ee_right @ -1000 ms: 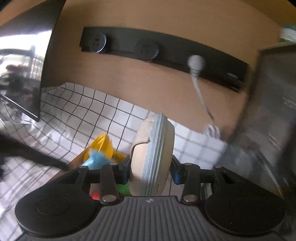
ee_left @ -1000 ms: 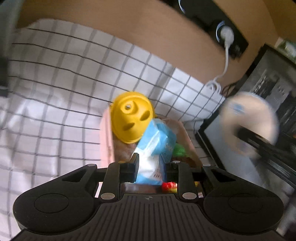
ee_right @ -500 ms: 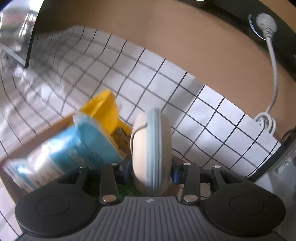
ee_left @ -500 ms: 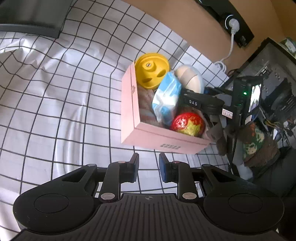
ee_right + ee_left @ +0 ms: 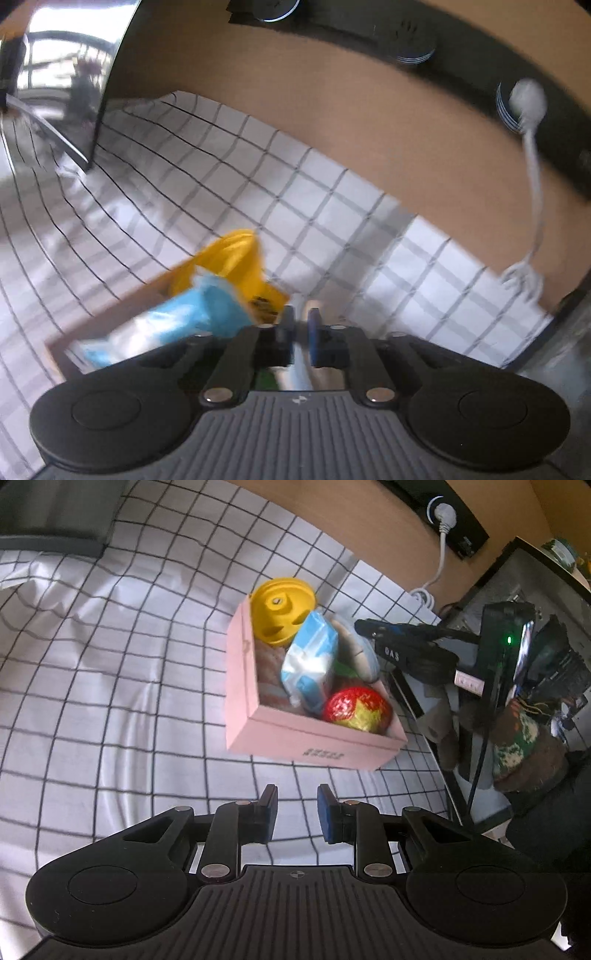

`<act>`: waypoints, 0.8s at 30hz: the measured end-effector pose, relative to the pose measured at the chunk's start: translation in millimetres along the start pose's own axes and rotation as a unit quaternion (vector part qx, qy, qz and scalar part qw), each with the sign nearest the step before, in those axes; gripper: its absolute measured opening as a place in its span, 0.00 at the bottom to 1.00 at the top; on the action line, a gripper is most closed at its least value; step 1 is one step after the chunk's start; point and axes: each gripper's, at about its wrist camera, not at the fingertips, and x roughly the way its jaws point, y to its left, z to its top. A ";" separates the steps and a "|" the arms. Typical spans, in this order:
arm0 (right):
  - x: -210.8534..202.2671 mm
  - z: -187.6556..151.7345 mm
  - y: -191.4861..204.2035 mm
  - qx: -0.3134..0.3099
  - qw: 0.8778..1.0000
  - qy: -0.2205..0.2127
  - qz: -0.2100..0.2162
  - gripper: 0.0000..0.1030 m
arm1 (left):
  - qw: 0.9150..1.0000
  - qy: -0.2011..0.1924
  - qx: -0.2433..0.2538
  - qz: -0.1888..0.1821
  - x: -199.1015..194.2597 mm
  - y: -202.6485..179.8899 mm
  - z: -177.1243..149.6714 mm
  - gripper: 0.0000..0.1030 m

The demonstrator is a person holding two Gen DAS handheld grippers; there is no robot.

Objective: Organize soft objects
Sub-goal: 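Lower the zippered pouch into the pink box and open the right gripper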

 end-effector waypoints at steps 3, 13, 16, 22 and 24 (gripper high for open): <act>5.9 0.3 -1.7 0.044 0.999 0.000 0.017 0.07 | 1.000 0.004 -0.011 0.008 -4.6 6.4 -5.6 0.25; -26.5 -16.4 -15.6 0.163 0.986 -0.006 0.043 0.33 | 0.999 0.029 0.003 0.015 -6.1 11.3 -23.3 0.25; -51.9 -28.9 -6.2 0.155 0.988 -0.009 0.014 0.46 | 0.999 0.027 0.027 0.035 -1.7 12.4 -24.5 0.25; -98.6 -74.1 14.9 0.206 0.976 0.027 -0.061 0.60 | 0.995 0.026 0.077 0.060 22.3 11.1 -32.1 0.25; -110.0 -90.5 24.4 0.225 0.969 0.047 -0.086 0.68 | 0.994 0.027 0.081 0.065 32.2 8.9 -35.8 0.25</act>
